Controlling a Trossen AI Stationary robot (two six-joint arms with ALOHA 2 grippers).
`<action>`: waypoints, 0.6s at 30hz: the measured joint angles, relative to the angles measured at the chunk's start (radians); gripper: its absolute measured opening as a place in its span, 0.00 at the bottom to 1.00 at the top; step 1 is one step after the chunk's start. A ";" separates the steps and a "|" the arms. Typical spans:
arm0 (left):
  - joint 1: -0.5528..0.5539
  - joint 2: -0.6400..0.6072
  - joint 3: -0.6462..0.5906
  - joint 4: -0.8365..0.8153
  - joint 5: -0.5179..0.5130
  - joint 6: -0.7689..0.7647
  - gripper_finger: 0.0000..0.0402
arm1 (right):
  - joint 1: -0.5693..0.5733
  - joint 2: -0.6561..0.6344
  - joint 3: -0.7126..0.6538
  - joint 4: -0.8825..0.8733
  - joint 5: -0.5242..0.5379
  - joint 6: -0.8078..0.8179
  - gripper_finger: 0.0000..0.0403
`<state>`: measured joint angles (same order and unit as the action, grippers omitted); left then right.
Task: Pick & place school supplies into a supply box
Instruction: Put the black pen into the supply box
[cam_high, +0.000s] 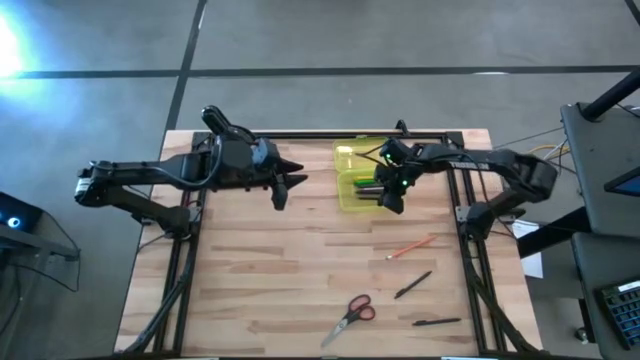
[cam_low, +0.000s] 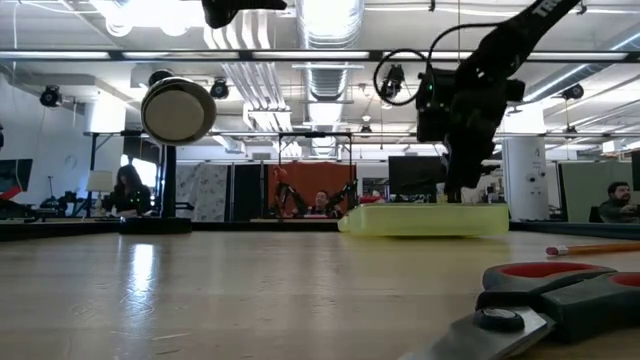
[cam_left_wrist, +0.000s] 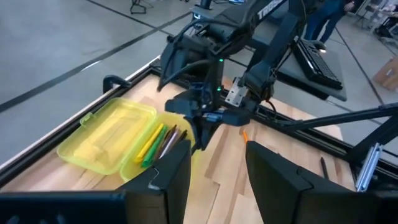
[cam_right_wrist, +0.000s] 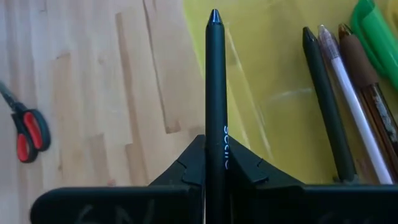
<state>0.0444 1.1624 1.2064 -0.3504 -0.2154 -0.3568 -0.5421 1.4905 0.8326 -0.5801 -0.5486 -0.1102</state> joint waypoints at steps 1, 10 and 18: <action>-0.004 0.001 0.000 -0.001 -0.004 -0.006 0.34 | -0.003 0.017 0.001 0.009 -0.001 -0.009 0.06; -0.060 -0.001 0.000 0.001 -0.118 -0.053 0.34 | -0.027 0.154 0.070 0.045 0.003 -0.085 0.06; -0.075 -0.002 0.000 0.002 -0.128 -0.092 0.34 | -0.039 0.180 0.093 0.034 0.064 -0.158 0.06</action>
<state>-0.0309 1.1606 1.2060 -0.3485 -0.3431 -0.4491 -0.5816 1.6707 0.9258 -0.5464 -0.4841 -0.2680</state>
